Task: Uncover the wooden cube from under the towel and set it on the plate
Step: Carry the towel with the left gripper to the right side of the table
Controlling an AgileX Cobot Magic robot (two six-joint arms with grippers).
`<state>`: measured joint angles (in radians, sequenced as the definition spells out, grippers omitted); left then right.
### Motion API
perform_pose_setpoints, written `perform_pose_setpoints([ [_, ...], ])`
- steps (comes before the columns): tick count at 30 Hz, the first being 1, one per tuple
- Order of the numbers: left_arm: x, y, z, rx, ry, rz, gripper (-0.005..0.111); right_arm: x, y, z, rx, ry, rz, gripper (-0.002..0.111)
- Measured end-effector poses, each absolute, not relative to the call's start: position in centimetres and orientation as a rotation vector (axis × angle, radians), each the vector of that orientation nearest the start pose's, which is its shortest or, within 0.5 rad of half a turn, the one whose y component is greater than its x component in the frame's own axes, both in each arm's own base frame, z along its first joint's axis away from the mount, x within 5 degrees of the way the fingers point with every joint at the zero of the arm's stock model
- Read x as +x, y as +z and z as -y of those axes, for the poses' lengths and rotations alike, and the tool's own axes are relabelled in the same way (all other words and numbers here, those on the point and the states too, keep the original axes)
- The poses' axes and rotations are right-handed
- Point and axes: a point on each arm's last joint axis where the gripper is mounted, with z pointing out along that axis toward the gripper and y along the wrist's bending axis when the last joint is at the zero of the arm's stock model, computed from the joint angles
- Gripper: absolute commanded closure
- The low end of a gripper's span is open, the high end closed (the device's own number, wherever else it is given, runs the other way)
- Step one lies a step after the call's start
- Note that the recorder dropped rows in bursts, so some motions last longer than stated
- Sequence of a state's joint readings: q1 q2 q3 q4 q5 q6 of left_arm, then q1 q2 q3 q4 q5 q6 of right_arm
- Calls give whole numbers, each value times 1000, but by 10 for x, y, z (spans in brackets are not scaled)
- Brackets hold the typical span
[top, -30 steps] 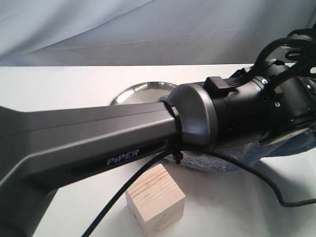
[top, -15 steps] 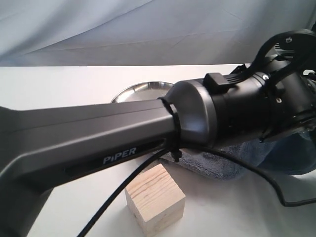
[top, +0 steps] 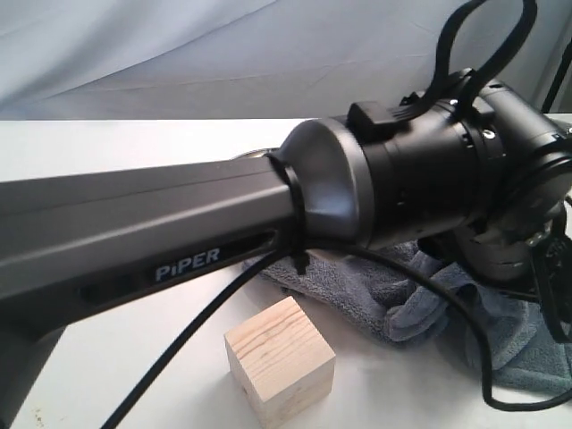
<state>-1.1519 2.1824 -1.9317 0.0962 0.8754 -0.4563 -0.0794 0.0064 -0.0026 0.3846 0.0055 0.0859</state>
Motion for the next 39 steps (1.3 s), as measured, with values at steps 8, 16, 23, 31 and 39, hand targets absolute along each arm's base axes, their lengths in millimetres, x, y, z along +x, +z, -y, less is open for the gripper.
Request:
perform_pose_setpoints([
  [8, 199, 228, 437, 1120, -329, -2565, 29, 56, 213, 4, 406, 317, -1445, 105],
  [16, 190, 203, 425, 1344, -132, -2706, 14, 56, 213, 4, 406, 317, -1445, 105],
  [23, 199, 210, 420, 1185, -23, -2688, 14, 56, 213, 4, 406, 317, -1445, 105],
  [31, 236, 255, 388, 989, -57, -2659, 14, 56, 213, 4, 406, 317, -1445, 105],
  [39, 311, 261, 329, 642, -23, -2747, 14, 56, 213, 4, 406, 317, -1445, 105],
])
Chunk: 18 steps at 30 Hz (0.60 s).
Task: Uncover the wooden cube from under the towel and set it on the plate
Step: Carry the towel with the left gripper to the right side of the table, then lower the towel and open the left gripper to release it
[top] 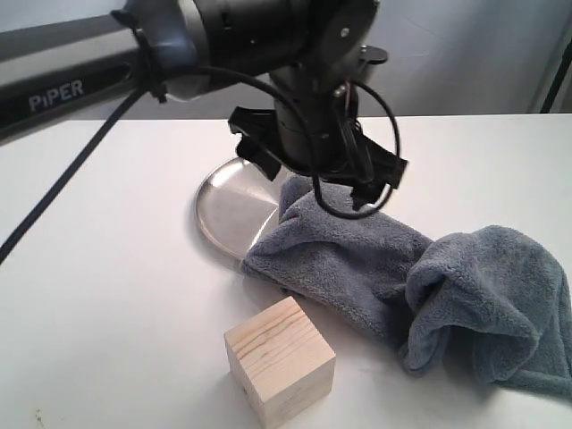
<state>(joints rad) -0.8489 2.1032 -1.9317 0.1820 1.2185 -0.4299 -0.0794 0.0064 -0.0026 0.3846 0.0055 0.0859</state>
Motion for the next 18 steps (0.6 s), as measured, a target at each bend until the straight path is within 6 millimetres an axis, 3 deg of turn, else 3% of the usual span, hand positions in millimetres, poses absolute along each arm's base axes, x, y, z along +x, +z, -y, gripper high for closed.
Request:
perform_pose_setpoints([
  [7, 340, 229, 310, 483, -130, -2919, 14, 56, 213, 4, 406, 317, -1445, 105],
  [18, 347, 168, 319, 653, -67, -3006, 14, 56, 213, 4, 406, 317, -1445, 105],
])
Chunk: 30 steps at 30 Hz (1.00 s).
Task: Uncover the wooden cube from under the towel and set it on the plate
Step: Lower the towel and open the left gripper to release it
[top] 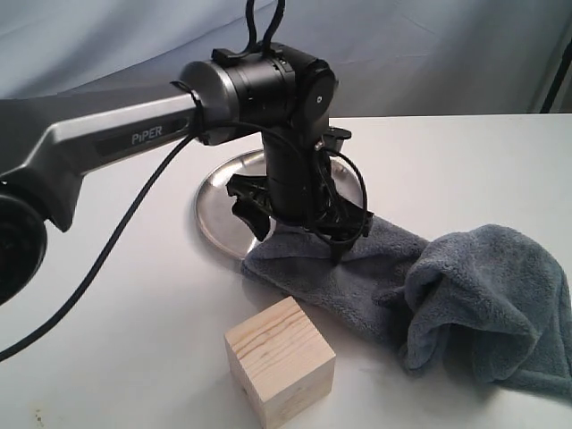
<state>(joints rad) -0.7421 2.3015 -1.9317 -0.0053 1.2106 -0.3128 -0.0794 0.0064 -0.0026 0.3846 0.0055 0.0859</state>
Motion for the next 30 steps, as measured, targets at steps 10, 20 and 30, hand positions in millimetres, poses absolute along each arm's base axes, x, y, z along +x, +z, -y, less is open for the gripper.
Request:
perform_pose_setpoints([
  [10, 347, 156, 321, 651, -81, -3032, 50, 56, 213, 4, 406, 317, -1445, 105],
  [20, 338, 159, 333, 708, -320, -3073, 107, 56, 213, 4, 406, 317, -1445, 105],
  [30, 330, 233, 359, 618, -814, -2757, 107, 56, 213, 4, 406, 317, -1445, 105],
])
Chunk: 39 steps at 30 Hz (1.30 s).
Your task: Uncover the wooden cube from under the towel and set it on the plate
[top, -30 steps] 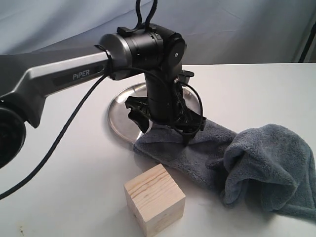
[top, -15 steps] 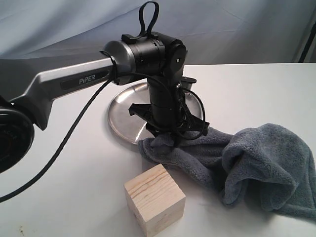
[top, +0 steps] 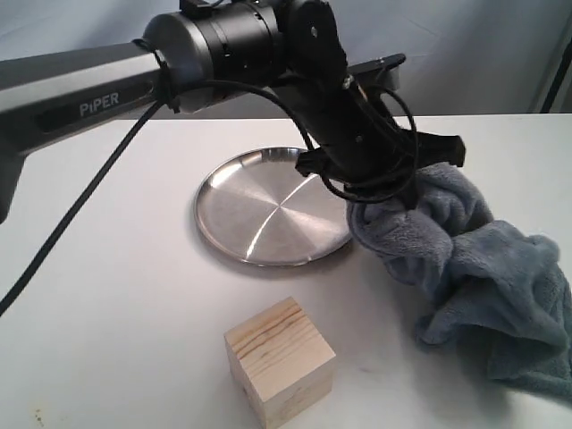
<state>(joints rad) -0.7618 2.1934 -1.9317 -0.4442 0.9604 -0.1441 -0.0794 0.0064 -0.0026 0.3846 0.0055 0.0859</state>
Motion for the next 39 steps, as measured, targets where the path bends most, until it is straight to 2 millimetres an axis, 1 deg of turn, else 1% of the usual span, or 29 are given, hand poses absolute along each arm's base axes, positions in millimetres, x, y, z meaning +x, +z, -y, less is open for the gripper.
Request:
perform_pose_setpoints([
  [1, 326, 237, 365, 629, -870, -2720, 107, 56, 213, 4, 406, 317, -1445, 105],
  [2, 323, 238, 370, 646, -888, -2695, 107, 56, 213, 4, 406, 317, -1445, 105],
  [9, 306, 256, 403, 761, -932, -2473, 107, 56, 213, 4, 406, 317, -1445, 105],
  [11, 302, 252, 413, 790, -924, -2446, 107, 56, 213, 4, 406, 317, -1445, 105],
  [13, 297, 245, 421, 816, -921, -2441, 106, 56, 213, 4, 406, 317, -1445, 105],
  [16, 290, 226, 432, 878, -896, -2447, 104, 56, 213, 4, 406, 317, -1445, 105],
  [17, 289, 216, 435, 892, -879, -2464, 102, 56, 213, 4, 406, 317, -1445, 105],
  [19, 288, 202, 438, 927, -849, -2477, 94, 56, 213, 4, 406, 317, -1445, 105],
  [21, 288, 191, 440, 953, -816, -2486, 84, 56, 213, 4, 406, 317, -1445, 105],
  [22, 288, 188, 440, 964, -800, -2486, 75, 56, 213, 4, 406, 317, -1445, 105],
  [24, 290, 185, 438, 989, -760, -2481, 62, 56, 213, 4, 406, 317, -1445, 105],
  [25, 290, 185, 438, 998, -749, -2479, 53, 56, 213, 4, 406, 317, -1445, 105],
  [28, 288, 183, 436, 1044, -720, -2491, 35, 56, 213, 4, 406, 317, -1445, 105],
  [31, 284, 180, 434, 1149, -684, -2496, 24, 56, 213, 4, 406, 317, -1445, 105],
  [33, 281, 176, 433, 1227, -653, -2493, 19, 56, 213, 4, 406, 317, -1445, 105],
  [36, 275, 171, 433, 1298, -628, -2506, 15, 56, 213, 4, 406, 317, -1445, 105],
  [39, 268, 168, 433, 1377, -602, -2511, 15, 56, 213, 4, 406, 317, -1445, 105],
])
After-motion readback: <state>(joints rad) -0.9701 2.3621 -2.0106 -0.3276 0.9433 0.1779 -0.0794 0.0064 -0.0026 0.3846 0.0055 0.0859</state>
